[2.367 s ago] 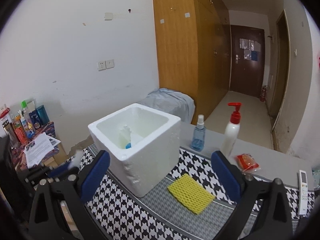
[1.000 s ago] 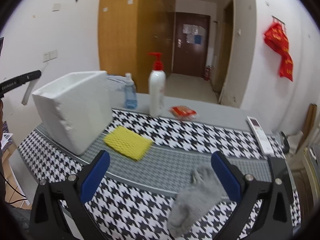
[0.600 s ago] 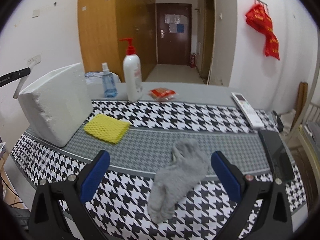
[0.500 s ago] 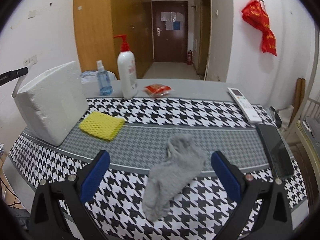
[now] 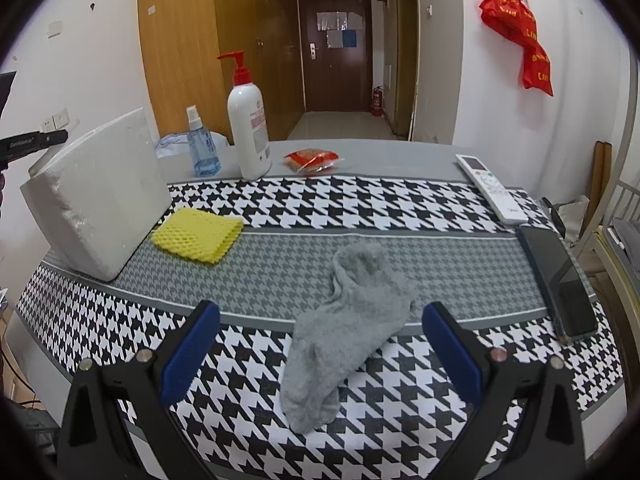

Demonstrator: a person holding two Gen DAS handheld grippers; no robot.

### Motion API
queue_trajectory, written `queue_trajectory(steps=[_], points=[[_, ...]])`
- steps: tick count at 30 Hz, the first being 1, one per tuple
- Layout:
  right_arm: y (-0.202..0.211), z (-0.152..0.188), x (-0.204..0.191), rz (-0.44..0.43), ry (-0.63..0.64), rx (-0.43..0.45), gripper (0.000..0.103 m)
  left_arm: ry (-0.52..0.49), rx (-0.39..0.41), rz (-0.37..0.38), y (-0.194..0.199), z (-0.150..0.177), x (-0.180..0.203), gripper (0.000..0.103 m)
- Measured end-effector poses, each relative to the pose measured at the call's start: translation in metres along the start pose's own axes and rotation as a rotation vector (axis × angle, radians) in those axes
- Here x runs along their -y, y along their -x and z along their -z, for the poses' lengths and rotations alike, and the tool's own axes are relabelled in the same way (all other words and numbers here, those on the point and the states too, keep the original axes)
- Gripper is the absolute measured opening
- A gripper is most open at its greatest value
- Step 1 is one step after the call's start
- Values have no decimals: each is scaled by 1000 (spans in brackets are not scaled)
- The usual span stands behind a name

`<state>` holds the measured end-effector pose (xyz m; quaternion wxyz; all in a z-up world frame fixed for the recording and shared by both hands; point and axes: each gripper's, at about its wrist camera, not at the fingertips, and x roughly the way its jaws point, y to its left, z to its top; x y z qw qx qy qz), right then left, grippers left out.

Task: Organize soft objects
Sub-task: 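Open the left tool to drop the foam roll into the box, then close the right tool on the grey sock and lift it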

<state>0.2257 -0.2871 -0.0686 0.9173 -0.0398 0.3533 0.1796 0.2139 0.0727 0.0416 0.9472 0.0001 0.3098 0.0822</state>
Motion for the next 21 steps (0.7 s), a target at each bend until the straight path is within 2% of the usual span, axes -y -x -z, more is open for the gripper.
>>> queue_trajectory(steps=[4,11,13,14,15,18,21], points=[[-6,3,-1,-3,1,-19,102,-3,-19,1,-7,-2,1,17],[-15,5,0,-5,-9,-39,102,5,-14,-19,-6,-4,-3,29],[-15,4,0,-7,-10,-39,102,1,-11,-25,-6,-3,-3,43],[-16,4,0,-8,-10,-40,102,4,-7,-19,-4,-3,-3,64],[-16,4,0,-8,-9,-40,102,7,4,-16,-2,-3,-4,81],[-17,4,0,-7,-10,-41,102,-14,57,-45,9,-3,0,93],[-18,3,1,-6,-17,-42,102,-19,83,-43,17,-3,2,99]])
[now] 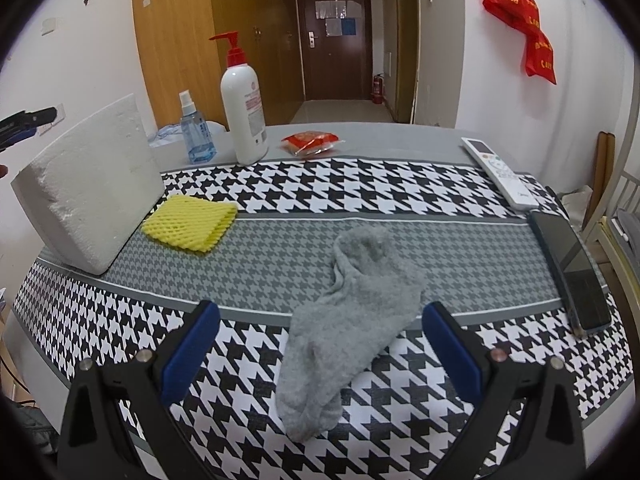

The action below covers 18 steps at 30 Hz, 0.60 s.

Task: Organize soft objects
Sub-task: 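Close the right tool on the grey sock and lift it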

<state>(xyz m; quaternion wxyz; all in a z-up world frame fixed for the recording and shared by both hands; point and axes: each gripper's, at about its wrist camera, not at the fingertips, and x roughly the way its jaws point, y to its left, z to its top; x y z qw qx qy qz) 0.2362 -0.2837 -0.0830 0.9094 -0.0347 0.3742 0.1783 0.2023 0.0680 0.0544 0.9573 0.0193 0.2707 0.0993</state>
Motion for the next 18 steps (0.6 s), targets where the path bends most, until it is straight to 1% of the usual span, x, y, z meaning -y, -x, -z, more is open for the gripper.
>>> queue_trajectory(steps=[4,7,10,13,18], points=[[0,0,-1,-4,6,0,102,-11,26,-8,9,-1,4,99],[-2,1,0,-10,4,-2,102,-4,46,11,18,0,7,100],[-4,2,1,-9,2,-7,102,-26,77,9,29,2,15,100],[-4,3,4,-15,-4,-8,102,-29,87,51,36,6,23,102],[-7,6,5,-9,6,-19,94,-61,100,75,42,11,41,102]])
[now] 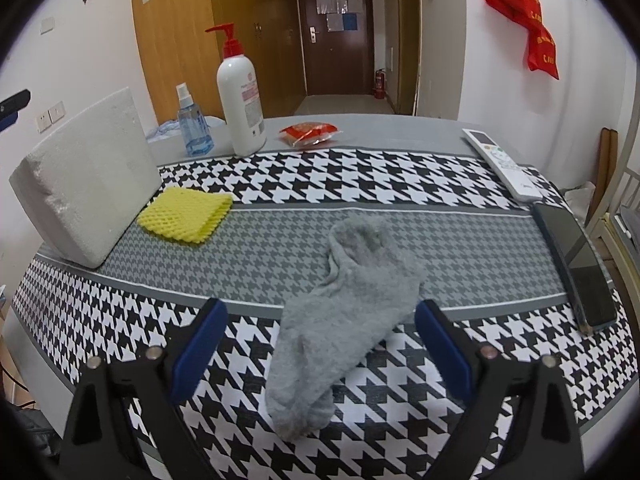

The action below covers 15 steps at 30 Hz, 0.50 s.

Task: Organize soft objects
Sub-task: 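Close the right tool on the grey sock and lift it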

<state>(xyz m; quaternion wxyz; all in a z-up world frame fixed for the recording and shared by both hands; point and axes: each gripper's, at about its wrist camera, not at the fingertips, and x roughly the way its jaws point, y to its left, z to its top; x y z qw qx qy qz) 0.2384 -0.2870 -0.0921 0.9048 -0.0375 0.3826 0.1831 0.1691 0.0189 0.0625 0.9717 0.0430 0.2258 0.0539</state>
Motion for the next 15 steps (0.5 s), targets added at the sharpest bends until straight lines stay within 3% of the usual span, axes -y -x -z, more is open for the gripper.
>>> queue_trajectory(steps=[6,15], points=[[-2,4,-2,-7,11,-8,72,-27,37,19,10,-5,15,102],[-6,7,1,-15,5,-25,58,-41,41,69,11,-5,36,102]])
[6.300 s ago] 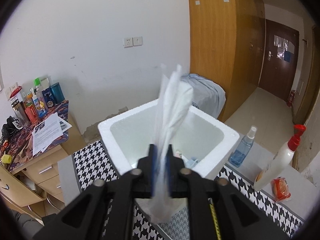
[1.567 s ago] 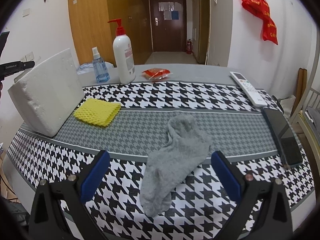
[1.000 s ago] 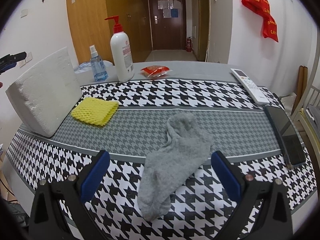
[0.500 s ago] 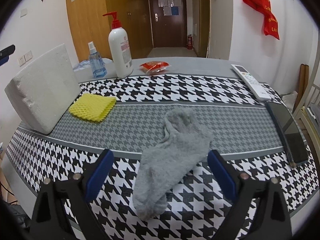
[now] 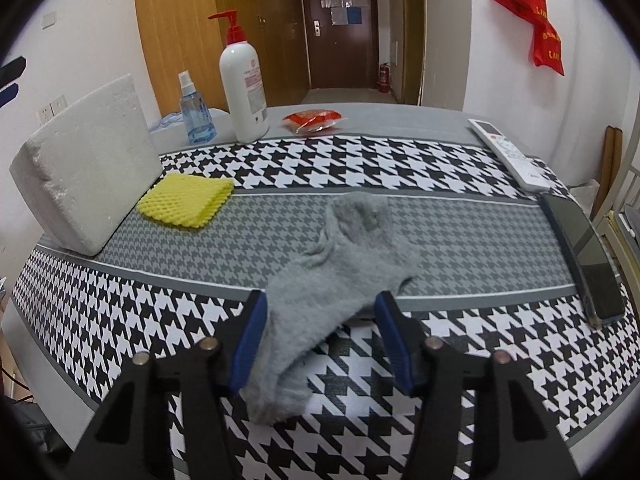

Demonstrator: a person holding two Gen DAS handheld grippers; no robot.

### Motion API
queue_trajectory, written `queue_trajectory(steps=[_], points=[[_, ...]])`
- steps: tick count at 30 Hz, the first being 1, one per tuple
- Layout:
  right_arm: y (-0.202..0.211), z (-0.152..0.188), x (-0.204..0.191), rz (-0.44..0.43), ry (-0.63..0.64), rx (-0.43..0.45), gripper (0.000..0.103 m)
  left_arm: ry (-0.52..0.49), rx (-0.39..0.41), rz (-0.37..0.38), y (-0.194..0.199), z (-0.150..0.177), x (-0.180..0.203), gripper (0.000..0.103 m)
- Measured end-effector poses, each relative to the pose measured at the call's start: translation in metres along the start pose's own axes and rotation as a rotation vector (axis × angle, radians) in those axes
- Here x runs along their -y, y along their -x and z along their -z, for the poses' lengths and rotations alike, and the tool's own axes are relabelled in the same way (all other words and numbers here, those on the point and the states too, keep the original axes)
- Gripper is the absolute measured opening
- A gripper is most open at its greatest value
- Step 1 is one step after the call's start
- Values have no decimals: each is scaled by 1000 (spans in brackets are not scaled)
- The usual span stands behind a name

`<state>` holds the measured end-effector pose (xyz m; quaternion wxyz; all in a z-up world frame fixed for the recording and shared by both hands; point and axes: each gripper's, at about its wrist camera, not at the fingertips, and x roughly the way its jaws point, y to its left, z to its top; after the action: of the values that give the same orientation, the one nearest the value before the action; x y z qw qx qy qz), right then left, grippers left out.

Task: Organize soft objects
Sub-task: 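Close the right tool on the grey sock and lift it, then close the left tool on the yellow mesh sleeve while the right tool holds the sock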

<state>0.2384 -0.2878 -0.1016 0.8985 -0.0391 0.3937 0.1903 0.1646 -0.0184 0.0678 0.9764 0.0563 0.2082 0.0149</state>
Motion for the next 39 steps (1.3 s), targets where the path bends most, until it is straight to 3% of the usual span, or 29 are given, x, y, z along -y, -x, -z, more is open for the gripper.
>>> queue_trajectory(steps=[2,3,7,19,27,33,39], points=[[-1,1,0,3,3,-4,53,-14,0,13,0,0,8,102],[-2,1,0,4,5,-8,45,-16,-3,22,-1,0,11,102],[-2,3,2,6,4,-11,38,-31,-6,48,-5,1,24,102],[6,11,12,-13,-5,10,34,-42,-59,109,-30,14,61,102],[9,15,20,-20,-21,21,29,-62,-97,117,-48,22,82,102],[13,17,18,-18,6,39,15,-58,-154,121,-68,35,92,102],[15,19,20,-19,17,36,14,-88,-152,99,-74,38,100,102]])
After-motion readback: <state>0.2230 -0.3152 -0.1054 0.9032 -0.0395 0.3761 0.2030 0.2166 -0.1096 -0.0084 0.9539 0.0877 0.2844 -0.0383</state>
